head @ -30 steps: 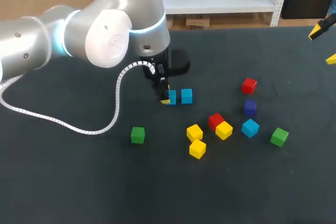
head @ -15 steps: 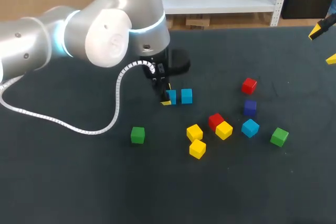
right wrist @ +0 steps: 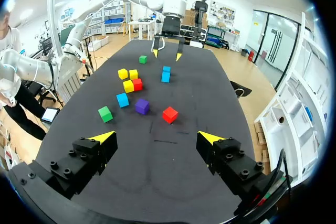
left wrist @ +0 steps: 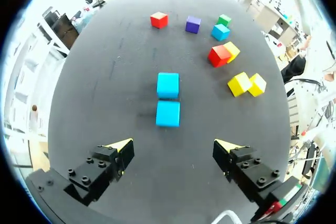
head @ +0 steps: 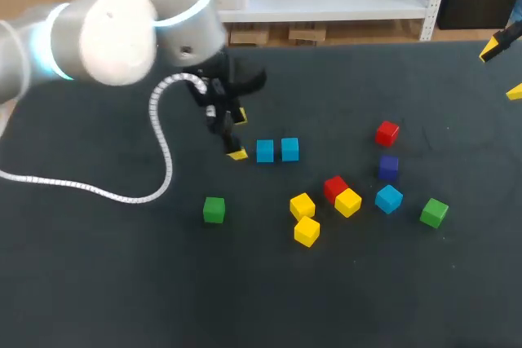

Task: Place the blue cubes, place green cubes on the blue cubes, place the yellow cubes on the green cubes, then place the red cubes on the yellow cubes, and place purple cube on the red cubes.

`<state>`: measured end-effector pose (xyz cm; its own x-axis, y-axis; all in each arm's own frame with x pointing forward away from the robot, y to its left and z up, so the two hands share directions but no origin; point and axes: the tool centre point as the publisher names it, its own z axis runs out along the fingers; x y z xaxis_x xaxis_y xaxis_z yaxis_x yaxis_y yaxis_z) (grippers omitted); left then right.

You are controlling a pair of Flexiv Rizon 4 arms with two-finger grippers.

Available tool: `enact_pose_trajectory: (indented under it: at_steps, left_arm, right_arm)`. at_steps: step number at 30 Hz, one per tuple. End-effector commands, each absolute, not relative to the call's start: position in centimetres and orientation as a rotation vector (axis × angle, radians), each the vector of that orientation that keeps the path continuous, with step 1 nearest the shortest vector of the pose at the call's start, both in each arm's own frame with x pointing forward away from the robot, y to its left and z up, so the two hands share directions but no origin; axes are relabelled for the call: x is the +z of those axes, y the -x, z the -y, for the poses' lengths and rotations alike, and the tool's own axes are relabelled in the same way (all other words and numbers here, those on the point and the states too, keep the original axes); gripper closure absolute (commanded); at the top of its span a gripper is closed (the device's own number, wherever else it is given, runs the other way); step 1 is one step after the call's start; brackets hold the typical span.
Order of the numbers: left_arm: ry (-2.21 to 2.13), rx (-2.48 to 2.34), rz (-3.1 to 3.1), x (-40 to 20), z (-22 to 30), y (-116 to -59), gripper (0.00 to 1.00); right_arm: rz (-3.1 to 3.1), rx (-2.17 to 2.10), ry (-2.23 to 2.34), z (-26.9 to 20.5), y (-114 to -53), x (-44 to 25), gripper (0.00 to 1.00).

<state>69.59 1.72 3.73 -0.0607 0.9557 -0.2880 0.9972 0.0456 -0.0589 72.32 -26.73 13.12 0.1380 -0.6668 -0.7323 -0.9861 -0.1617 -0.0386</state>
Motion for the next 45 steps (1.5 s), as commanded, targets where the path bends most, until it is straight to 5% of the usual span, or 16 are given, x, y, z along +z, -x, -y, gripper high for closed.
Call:
enact_pose_trajectory:
  at_steps: [1, 14, 40, 45]
  left_arm:
    - [-1.951, -0.427, -2.063, 4.6, -6.0, -67.6, 0.0]
    - [-1.926, -0.508, -1.945, 5.5, -10.6, -67.6, 0.0]
    - [-2.011, -0.483, -1.909, 6.3, -10.9, -68.6, 0.0]
    - [-2.011, -0.483, -1.909, 6.3, -10.9, -68.6, 0.0]
  right_arm:
    - [-1.581, 0.786, 1.893, 26.7, -72.2, 13.1, 0.0]
    - [-1.581, 0.786, 1.893, 26.7, -72.2, 13.1, 0.0]
    - [-1.536, 0.743, 1.929, 26.6, -72.3, 13.6, 0.0]
    - [-1.26, 0.684, 2.096, 23.7, -69.6, 16.0, 0.0]
